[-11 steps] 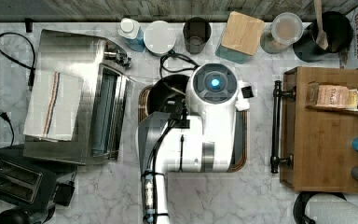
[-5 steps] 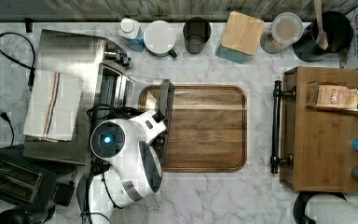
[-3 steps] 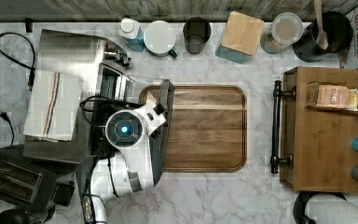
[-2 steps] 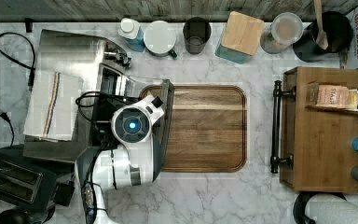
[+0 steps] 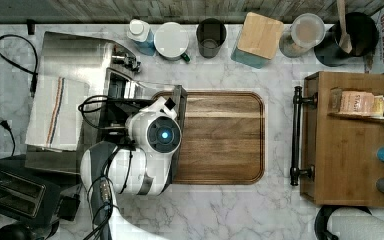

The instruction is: Put the bowl in the oven.

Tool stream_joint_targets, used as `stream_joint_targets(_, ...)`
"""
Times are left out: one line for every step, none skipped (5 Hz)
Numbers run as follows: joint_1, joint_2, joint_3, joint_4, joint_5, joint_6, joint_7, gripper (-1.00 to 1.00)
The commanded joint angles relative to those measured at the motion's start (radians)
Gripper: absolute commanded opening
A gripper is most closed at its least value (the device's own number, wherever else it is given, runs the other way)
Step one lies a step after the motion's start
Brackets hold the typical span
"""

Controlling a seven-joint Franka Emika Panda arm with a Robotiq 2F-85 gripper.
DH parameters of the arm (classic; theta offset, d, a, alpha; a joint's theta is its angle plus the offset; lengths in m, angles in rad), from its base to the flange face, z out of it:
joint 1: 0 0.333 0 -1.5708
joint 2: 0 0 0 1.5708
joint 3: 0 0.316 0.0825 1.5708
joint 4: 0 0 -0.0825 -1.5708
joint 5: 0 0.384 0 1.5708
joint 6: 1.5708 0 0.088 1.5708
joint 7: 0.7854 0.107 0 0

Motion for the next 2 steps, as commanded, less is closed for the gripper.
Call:
stream_joint_targets(0.002,0.082,0.015,0.166,0.146,-0.072,-0.067,-1.00)
stream_joint_targets(-0.004,0.115,0.014,0.176,0.172,-0.066,-0.065,-1.00)
